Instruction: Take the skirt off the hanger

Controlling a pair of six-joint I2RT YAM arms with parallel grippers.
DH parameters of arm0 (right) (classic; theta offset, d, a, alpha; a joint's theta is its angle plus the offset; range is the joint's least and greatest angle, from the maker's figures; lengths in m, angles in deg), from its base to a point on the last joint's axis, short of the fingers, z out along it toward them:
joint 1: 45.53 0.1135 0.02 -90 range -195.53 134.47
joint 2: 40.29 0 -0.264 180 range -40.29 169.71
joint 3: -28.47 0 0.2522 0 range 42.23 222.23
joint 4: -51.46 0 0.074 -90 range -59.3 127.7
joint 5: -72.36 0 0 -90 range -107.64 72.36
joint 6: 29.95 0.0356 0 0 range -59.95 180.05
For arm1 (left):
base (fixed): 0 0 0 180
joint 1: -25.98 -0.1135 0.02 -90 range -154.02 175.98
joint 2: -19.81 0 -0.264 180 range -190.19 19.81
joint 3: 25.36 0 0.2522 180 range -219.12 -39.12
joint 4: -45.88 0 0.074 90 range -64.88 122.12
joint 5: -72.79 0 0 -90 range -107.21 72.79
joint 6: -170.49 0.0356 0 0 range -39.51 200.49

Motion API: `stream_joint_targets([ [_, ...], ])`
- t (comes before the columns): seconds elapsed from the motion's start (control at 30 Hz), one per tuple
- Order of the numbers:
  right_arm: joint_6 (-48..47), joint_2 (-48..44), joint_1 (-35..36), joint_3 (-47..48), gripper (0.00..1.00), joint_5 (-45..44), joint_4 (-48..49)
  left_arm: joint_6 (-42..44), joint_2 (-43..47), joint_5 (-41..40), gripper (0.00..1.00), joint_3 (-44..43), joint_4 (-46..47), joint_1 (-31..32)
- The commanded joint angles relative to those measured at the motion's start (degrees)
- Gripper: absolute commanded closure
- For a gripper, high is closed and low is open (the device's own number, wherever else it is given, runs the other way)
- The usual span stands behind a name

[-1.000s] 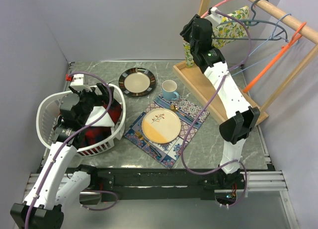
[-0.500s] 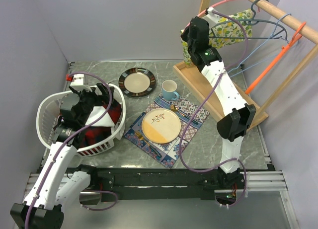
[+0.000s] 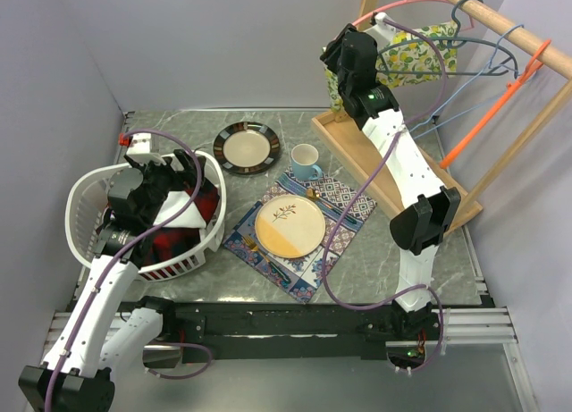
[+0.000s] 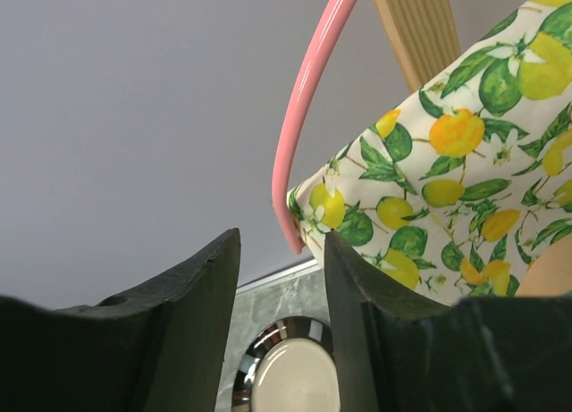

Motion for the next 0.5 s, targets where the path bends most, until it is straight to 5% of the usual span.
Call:
stream_joint_targets([
  [0.0, 4.24, -3.63, 0.29, 2.61, 0.47, 1.65, -0.79, -0.24, 0.74, 1.16, 0.01, 0.27, 2.17, 0.18],
  [0.47, 9.43, -1.70, -3.66, 9.38, 0.44, 7.97, -6.25, -0.50, -0.15, 1.07, 0.01, -0.44, 1.54, 0.09],
])
